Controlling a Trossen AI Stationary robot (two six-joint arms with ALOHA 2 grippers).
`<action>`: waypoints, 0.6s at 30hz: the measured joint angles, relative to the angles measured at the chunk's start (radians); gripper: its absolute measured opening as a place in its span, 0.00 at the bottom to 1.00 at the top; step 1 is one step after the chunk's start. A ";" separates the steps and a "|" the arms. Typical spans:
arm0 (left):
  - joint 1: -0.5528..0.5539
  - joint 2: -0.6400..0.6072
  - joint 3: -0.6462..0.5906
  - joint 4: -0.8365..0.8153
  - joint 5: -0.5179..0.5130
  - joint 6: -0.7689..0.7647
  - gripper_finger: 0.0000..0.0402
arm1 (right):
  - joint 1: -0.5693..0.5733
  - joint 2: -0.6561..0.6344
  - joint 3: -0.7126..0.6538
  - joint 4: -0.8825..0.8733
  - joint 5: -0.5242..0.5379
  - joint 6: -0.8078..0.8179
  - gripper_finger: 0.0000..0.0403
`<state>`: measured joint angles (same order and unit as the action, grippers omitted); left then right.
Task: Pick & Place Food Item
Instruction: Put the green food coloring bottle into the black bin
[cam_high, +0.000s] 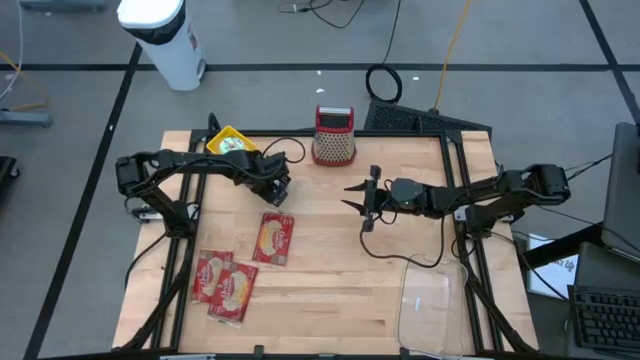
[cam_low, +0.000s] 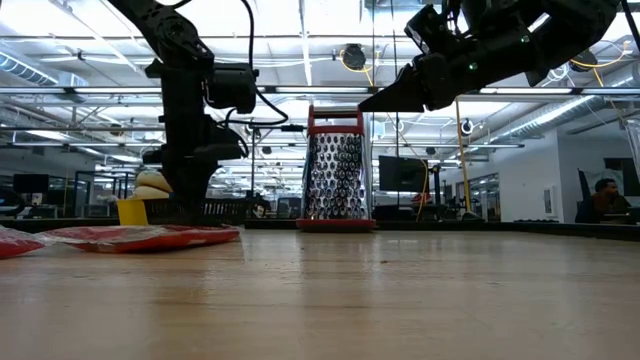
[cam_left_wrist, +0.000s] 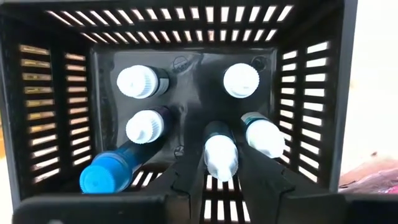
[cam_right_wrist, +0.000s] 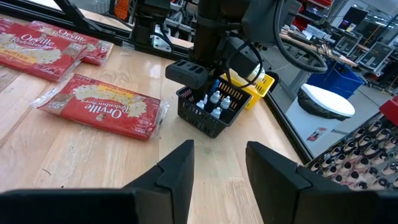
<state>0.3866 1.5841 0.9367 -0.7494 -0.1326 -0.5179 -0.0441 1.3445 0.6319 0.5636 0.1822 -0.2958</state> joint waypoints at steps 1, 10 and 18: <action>0.000 0.000 0.000 0.000 0.000 0.000 0.24 | 0.000 0.000 0.000 0.000 0.000 0.000 0.34; 0.000 0.000 0.000 0.000 0.001 0.020 0.24 | 0.000 0.000 0.000 0.000 0.000 0.000 0.34; 0.006 -0.008 0.001 0.000 0.002 0.037 0.27 | 0.000 0.000 0.000 0.000 0.000 0.000 0.34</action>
<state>0.3923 1.5761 0.9379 -0.7498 -0.1310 -0.4808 -0.0441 1.3445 0.6319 0.5639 0.1822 -0.2958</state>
